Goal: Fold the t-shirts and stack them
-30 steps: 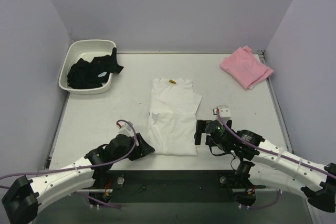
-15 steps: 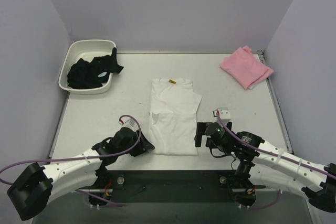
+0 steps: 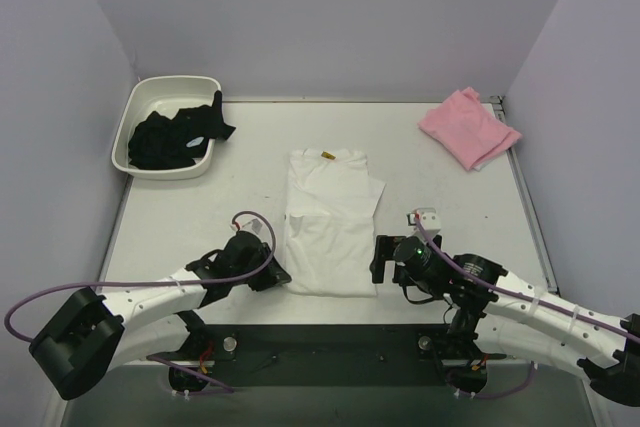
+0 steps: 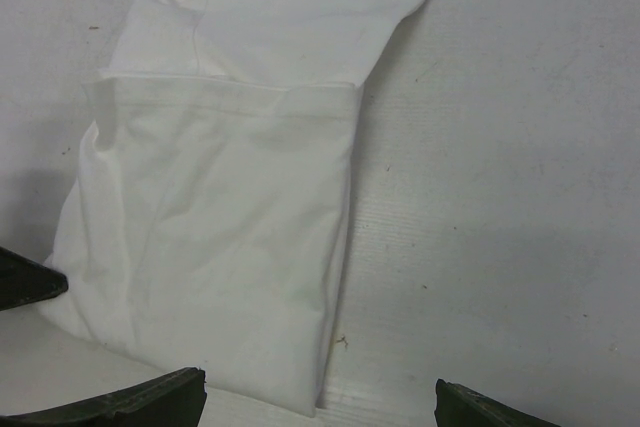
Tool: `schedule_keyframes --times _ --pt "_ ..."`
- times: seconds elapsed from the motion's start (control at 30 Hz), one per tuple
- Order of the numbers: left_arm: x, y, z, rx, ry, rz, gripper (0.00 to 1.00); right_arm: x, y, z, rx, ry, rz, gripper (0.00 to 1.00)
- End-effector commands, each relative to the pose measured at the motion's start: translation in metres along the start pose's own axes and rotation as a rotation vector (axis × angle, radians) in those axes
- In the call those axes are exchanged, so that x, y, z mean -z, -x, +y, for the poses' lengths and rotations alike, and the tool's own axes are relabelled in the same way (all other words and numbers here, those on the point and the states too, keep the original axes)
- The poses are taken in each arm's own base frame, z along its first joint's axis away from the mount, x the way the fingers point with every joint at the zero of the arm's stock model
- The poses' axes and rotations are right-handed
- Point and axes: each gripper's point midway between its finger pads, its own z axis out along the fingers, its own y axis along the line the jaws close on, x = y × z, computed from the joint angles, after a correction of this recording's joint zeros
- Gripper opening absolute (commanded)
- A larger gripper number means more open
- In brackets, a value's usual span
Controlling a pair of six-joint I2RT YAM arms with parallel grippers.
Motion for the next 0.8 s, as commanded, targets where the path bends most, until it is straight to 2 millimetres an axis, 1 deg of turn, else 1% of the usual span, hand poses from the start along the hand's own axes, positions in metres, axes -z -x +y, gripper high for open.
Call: schedule_keyframes --times 0.0,0.03,0.07,0.2,0.3,0.33,0.37,0.43,0.47,0.5,0.57,0.6,0.77 --pt "0.002 -0.021 0.072 -0.041 0.260 0.064 0.22 -0.002 -0.009 -0.004 -0.007 -0.008 0.018 0.99" --pt "0.002 -0.022 0.072 -0.040 0.260 0.066 0.10 -0.002 -0.011 -0.004 -0.012 -0.003 0.024 1.00" --pt "0.003 -0.022 0.072 -0.040 0.265 0.067 0.00 -0.002 -0.013 -0.004 -0.021 -0.001 0.024 1.00" --pt "0.004 -0.020 0.071 -0.040 0.259 0.059 0.00 -0.008 -0.025 0.003 -0.057 0.035 0.063 0.99" --pt "0.004 -0.019 0.069 -0.040 0.250 0.053 0.00 -0.014 -0.039 0.010 -0.079 0.059 0.116 0.97" --pt "0.004 -0.019 0.069 -0.042 0.249 0.054 0.00 -0.017 -0.046 0.010 -0.076 0.051 0.137 0.97" --pt "0.004 -0.019 0.069 -0.040 0.250 0.053 0.00 -0.019 -0.048 0.015 -0.093 0.066 0.149 0.97" --pt "0.004 -0.020 0.069 -0.044 0.249 0.058 0.00 -0.026 -0.060 0.015 -0.094 0.058 0.182 0.96" --pt "0.004 -0.020 0.069 -0.044 0.246 0.056 0.00 -0.028 -0.062 0.021 -0.116 0.075 0.188 0.95" --pt "0.004 -0.020 0.069 -0.045 0.246 0.054 0.00 -0.032 -0.069 0.017 -0.114 0.059 0.204 0.95" --pt "0.004 -0.020 0.069 -0.043 0.243 0.057 0.00 -0.036 -0.074 0.020 -0.130 0.060 0.212 0.92" --pt "0.004 -0.020 0.069 -0.043 0.241 0.054 0.00 -0.039 -0.078 0.017 -0.127 0.047 0.221 0.91" --pt "0.006 -0.020 0.069 -0.045 0.229 0.049 0.00 -0.047 -0.083 0.016 -0.141 0.039 0.218 0.89"
